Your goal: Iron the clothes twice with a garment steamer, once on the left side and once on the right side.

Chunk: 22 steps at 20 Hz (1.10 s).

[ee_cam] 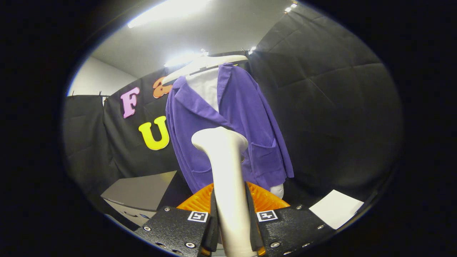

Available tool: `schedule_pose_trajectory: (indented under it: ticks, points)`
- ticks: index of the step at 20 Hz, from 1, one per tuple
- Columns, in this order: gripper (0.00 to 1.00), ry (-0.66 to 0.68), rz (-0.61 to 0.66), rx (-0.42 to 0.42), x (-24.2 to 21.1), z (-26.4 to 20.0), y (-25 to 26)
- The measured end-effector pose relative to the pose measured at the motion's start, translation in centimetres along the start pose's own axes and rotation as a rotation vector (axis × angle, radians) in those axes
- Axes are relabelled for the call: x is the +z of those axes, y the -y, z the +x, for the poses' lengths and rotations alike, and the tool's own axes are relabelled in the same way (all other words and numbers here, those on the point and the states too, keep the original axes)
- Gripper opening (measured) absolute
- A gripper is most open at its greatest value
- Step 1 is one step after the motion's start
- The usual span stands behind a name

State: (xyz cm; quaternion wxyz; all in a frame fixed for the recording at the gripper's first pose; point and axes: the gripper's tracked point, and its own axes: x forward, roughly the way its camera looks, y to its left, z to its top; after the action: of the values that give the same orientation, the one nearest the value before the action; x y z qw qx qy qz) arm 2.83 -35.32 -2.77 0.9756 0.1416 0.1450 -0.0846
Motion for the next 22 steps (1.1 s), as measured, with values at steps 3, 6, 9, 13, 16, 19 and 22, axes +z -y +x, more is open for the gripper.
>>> schedule_pose_trajectory:
  ticks: [3,6,9,13,16,19,22]
  points:
    - [0.35,0.03,-0.005,-0.008,2.3,1.2,0.6]
    - [0.35,0.075,-0.026,0.005,5.3,2.2,0.3]
    - [0.35,0.131,-0.013,0.018,8.4,3.2,-0.2]
    - [0.35,0.212,0.011,0.027,12.5,5.2,-0.8]
    - [0.34,0.242,0.011,0.01,14.2,6.8,-0.4]
    - [0.34,0.256,0.02,-0.021,14.8,8.7,0.2]
    - [0.34,0.254,0.017,-0.052,14.6,10.9,1.1]
